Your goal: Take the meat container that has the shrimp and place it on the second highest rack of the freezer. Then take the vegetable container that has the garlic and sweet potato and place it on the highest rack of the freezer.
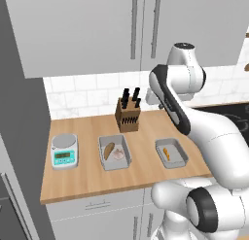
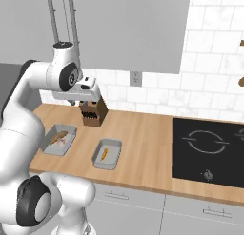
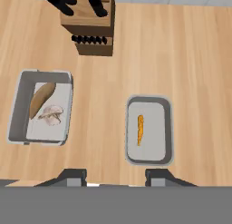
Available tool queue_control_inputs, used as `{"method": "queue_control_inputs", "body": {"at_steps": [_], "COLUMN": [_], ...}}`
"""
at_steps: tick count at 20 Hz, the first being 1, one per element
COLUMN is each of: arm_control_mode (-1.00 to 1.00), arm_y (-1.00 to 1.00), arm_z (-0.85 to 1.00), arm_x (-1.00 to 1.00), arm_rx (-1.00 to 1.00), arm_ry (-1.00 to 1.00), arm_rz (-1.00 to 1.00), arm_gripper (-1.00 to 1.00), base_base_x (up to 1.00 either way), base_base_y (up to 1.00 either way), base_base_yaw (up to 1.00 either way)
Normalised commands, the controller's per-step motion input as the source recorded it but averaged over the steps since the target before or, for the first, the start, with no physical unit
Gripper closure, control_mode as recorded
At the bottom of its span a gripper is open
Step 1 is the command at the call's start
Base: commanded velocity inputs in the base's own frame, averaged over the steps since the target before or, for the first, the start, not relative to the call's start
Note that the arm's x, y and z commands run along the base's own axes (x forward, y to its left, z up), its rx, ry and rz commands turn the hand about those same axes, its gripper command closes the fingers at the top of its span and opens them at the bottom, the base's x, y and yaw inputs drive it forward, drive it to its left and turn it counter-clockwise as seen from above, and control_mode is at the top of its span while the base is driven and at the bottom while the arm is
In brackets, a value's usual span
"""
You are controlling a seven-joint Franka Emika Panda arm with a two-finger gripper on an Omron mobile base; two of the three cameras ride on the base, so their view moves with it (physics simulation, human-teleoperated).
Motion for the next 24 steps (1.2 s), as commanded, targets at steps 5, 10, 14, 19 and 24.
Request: {"method": "queue_control_inputs", "body": {"at_steps": [5,10,14,19,24], "arm_control_mode": [-1.0,-1.0,-1.0,-1.0,-1.0], "arm_y": [-0.02,-0.39,-0.55,-0.43,-0.33], "arm_z": [-0.05,-0.25,-0.44,-0.54,-0.63], "arm_x": [-0.2,-0.34,-0.31,-0.17,-0.07], "arm_rx": [0.0,0.0,0.0,0.0,0.01], "arm_ry": [0.0,0.04,0.16,0.19,0.07], "arm_rz": [0.0,-0.18,-0.35,-0.41,-0.38], "arm_gripper": [-1.0,-1.0,-1.0,-1.0,-1.0], "base_base_x": [0.0,0.0,0.0,0.0,0.0], "base_base_y": [0.0,0.0,0.0,0.0,0.0], "base_base_yaw": [0.0,0.0,0.0,0.0,0.0]}}
